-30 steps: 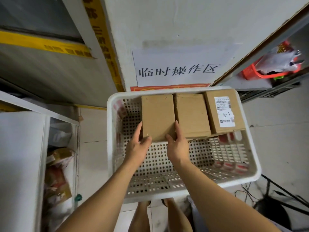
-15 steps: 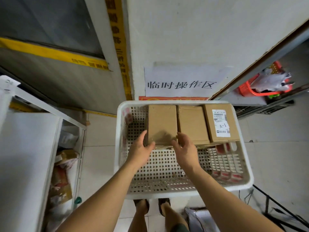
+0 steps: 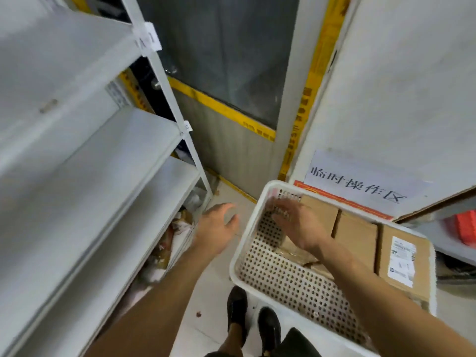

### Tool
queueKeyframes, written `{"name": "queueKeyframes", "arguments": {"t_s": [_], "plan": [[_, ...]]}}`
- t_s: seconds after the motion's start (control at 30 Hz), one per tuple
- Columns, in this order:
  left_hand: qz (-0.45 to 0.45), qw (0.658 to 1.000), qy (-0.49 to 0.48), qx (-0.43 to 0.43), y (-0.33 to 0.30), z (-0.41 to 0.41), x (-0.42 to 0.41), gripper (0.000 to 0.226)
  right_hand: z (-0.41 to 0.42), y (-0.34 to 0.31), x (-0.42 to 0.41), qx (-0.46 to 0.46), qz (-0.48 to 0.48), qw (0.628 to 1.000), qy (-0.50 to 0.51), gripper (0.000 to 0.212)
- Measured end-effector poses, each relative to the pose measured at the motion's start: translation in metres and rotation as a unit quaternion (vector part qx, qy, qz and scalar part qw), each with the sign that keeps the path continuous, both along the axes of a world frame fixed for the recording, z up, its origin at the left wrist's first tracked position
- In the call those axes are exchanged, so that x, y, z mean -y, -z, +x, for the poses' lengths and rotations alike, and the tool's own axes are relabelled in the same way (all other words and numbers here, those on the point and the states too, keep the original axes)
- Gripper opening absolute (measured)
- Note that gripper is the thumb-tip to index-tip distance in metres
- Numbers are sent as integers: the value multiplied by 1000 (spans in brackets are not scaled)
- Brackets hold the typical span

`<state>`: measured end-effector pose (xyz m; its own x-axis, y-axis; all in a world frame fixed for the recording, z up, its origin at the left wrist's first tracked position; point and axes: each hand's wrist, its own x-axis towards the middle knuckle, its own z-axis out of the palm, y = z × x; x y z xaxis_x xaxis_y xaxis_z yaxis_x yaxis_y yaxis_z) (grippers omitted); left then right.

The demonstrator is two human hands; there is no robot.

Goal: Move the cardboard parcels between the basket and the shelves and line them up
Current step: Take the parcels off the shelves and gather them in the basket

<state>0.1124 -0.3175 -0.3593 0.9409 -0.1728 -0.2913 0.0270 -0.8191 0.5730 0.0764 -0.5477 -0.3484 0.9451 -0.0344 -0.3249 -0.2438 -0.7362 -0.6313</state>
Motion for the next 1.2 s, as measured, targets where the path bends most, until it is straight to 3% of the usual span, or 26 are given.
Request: {"name": "queueKeyframes", "arguments": {"t_s": [0.17, 0.27, 0.57, 0.93, 1.2], "plan": [[-3, 988, -132, 85, -64, -28, -71, 31, 37, -56, -75, 42, 22, 991, -126, 44], [-9, 970, -209, 126, -103, -50, -123, 36, 50, -88, -134, 84, 46, 977, -191, 44], [31, 897, -379, 226, -190, -130, -289, 47, 51, -183, -335, 152, 123, 899, -391, 48], [68, 808, -500, 304, -239, -222, -443, 55, 0, -230, -553, 169, 214, 823, -499, 49], [76, 760, -568, 306, -261, -223, -516, 62, 11, -243, -649, 178, 215, 812, -513, 52]]}}
